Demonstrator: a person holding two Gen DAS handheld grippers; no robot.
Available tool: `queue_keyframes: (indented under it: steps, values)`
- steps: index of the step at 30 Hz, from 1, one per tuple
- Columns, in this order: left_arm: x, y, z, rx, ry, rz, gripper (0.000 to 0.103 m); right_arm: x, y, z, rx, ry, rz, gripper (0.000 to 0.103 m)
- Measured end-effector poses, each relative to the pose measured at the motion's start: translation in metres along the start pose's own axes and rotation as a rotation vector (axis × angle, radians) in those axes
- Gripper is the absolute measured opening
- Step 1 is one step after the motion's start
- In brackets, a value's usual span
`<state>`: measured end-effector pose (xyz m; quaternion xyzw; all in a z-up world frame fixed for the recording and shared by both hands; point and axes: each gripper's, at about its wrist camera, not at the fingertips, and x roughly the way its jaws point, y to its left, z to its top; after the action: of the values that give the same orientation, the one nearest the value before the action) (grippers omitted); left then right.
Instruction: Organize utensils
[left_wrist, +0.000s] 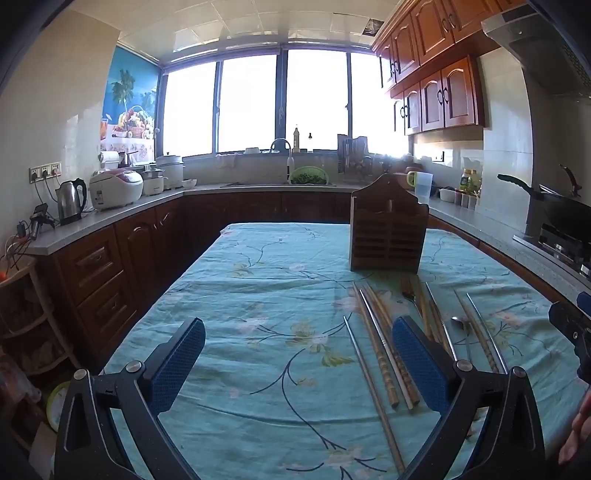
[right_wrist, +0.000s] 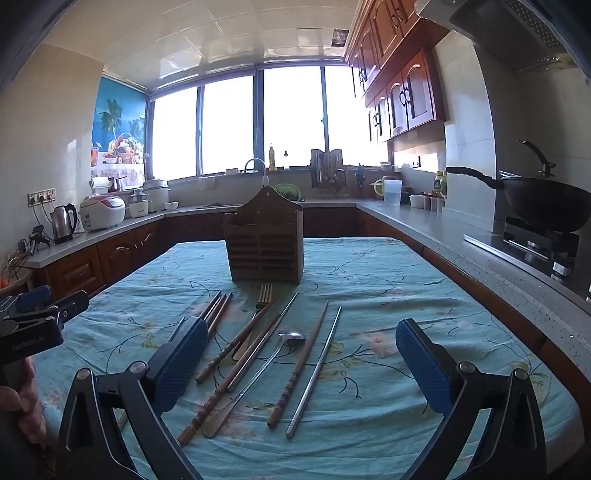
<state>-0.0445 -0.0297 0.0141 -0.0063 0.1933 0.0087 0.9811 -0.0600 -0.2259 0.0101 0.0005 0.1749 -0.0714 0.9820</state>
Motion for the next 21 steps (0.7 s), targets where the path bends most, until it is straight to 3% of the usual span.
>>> queue_keyframes:
  steps: [21]
  values:
    - [0.0034, 0.0009, -0.0052, 0.003, 0.008, -0.004, 0.102, 0.0, -0.0013, 0.001, -0.002, 0.001, 0.0, 0.102]
